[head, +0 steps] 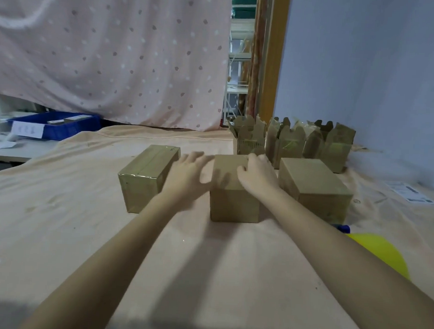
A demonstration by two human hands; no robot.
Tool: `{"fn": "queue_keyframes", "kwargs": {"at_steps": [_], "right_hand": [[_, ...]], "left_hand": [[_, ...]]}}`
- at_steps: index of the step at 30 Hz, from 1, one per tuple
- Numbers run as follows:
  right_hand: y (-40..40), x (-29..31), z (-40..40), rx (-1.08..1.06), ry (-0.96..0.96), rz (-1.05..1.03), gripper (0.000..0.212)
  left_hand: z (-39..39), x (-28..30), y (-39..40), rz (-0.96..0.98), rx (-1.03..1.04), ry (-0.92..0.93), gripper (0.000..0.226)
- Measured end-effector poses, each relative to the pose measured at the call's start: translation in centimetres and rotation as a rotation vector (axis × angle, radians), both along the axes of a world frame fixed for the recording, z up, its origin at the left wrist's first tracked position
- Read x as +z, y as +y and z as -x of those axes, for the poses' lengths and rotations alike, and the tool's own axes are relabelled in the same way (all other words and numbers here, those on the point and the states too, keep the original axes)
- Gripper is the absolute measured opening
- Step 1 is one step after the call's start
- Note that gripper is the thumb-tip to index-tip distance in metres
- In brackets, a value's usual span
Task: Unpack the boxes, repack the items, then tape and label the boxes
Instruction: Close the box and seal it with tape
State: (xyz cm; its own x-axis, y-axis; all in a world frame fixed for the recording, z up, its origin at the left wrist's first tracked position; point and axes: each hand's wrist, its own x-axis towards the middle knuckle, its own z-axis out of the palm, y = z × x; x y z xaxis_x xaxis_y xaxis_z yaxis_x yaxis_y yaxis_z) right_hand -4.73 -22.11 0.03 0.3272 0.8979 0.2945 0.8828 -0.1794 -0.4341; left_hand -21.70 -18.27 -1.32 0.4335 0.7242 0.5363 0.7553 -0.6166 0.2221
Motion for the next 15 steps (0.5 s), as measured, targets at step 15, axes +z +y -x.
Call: {"fn": "queue_keyframes", "kwargs": {"at_steps": [15], "right_hand": [[6.2, 1.9, 20.5, 0.206, -0.25, 0.145, 0.051]], "left_hand": [[17.6, -3.1, 2.9, 0.679, 0.352, -0.66, 0.047]]}}
